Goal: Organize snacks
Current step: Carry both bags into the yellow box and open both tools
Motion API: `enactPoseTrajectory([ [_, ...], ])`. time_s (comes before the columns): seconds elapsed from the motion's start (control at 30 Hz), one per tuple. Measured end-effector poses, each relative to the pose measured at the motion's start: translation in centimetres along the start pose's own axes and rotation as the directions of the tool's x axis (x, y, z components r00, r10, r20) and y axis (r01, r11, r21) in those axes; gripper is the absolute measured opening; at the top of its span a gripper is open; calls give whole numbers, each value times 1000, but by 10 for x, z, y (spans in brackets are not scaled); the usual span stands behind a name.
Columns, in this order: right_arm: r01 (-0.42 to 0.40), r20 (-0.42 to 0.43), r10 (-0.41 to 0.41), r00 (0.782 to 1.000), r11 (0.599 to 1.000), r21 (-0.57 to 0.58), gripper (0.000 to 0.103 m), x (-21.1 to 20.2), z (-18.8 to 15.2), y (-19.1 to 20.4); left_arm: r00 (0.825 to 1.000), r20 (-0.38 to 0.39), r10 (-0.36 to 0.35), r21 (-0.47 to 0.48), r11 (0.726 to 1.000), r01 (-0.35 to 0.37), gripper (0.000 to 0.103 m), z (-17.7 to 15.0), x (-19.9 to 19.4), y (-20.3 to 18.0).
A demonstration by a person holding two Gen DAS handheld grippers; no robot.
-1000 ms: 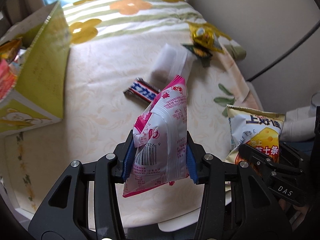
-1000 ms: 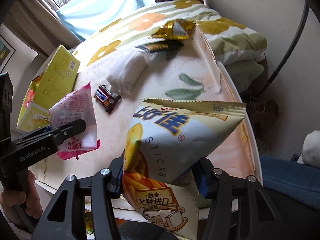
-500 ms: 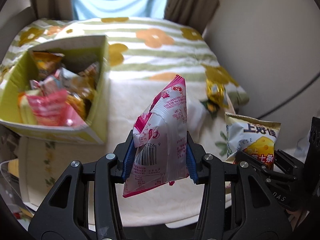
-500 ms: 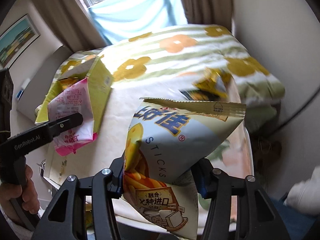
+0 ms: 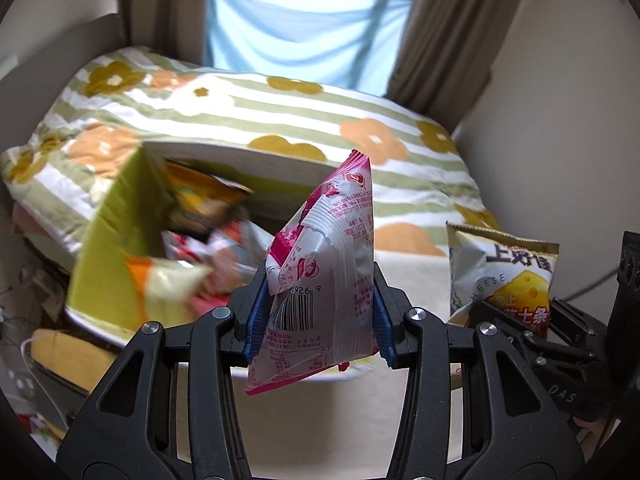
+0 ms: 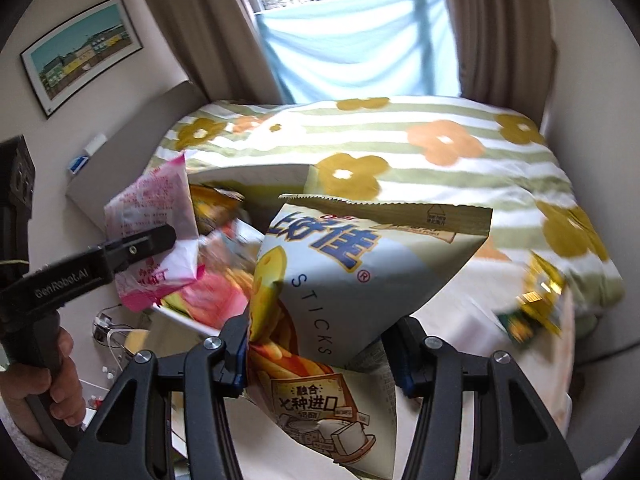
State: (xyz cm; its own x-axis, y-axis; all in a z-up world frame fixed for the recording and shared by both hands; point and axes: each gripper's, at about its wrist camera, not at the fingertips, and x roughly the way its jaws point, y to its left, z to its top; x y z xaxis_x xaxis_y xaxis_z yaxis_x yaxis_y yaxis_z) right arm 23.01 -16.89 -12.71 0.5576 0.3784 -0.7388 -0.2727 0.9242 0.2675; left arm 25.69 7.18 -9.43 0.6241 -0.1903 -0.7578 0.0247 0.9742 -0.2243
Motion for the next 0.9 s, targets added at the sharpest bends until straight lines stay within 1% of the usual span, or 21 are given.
enactPoseTrajectory([
  [0.2,-51,6,51,999,998,-25,50,48,42,48,999,-19,41,-8,999,-41,41,36,17,64],
  [0.33,-70,-13,70,997,998,-8,50,85,60,70,996,-70,55,8,998,-55,41,53,42,101],
  [0.47,-68,-42,69,997,998,19,50,111,69,80,991,-119,60,8,998,-59,41,61,69,125],
  [0.53,-65,-60,66,996,998,26,50,122,73,82,987,-140,82,17,997,-80,41,63,83,135],
  [0.67,-50,-101,53,993,998,30,50,141,80,85,983,-170,66,-3,998,-68,41,62,100,149],
  [0.73,-47,-113,49,992,999,25,50,145,82,84,987,-156,44,-3,999,-45,50,63,101,152],
  [0.77,-48,-121,50,991,999,22,50,147,83,83,988,-146,50,-1,999,-51,75,62,100,151],
  [0.8,-51,-127,53,990,998,21,50,149,84,83,988,-134,71,-1,997,-71,103,62,99,151],
  [0.83,-54,-134,56,989,998,21,50,151,85,84,990,-111,86,-8,996,-88,103,61,95,152],
  [0.9,-58,-152,60,987,998,19,50,154,87,83,992,-109,68,-26,997,-71,103,58,95,152],
])
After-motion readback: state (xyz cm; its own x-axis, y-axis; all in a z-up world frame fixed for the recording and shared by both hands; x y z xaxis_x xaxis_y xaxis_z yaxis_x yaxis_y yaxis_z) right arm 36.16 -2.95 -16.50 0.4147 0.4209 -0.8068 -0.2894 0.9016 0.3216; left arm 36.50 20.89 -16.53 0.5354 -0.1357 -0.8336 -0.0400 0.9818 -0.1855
